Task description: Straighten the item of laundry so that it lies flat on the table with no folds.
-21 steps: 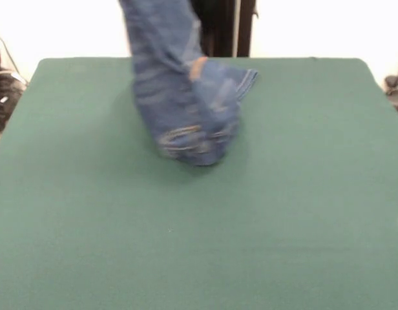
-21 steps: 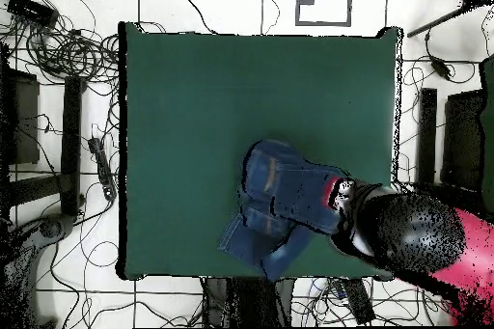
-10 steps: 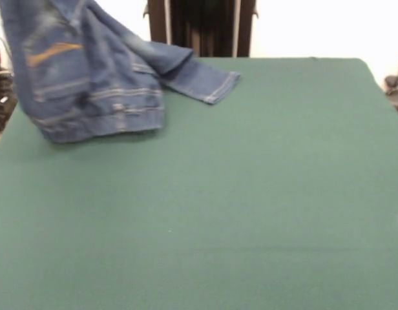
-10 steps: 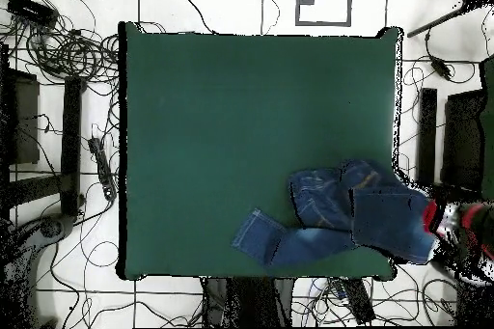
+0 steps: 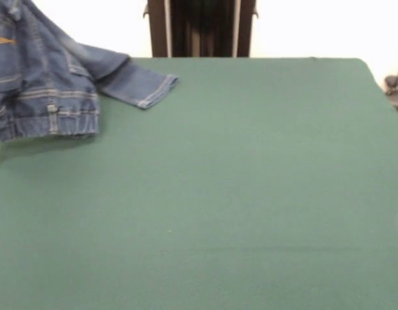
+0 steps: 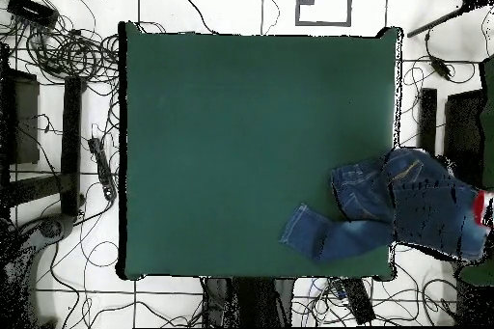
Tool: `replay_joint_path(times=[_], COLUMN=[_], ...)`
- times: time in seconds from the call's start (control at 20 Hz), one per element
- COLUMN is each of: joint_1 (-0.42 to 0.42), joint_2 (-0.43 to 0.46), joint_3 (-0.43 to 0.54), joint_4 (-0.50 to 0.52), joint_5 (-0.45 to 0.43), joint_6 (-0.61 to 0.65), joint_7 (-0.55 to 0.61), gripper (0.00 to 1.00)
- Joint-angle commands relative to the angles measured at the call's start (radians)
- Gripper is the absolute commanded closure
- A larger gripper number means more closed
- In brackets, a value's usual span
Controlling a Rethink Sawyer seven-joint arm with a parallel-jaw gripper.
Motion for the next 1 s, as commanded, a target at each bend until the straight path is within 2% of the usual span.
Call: replay_joint_path(times=[0.05,0.15,0.25,0.7,1.0], joint_1=[0.015,0.023,0.036,0.1,0.148], joint_2=[0.096,0.103,0.098,0.087,0.098], joint_3=[0.176,0.18,0.176,0.149,0.13], joint_4=[-0.203,-0.192,-0.14,0.138,0.214], joint_5=[-0.069,-0.067,-0.05,0.044,0.071], joint_6=[0.178,0.165,0.118,-0.204,-0.332], joint_7=[-0.393,-0.378,-0.345,-0.129,-0.04], gripper=[1.0,1.0,1.0,1.0,1.0])
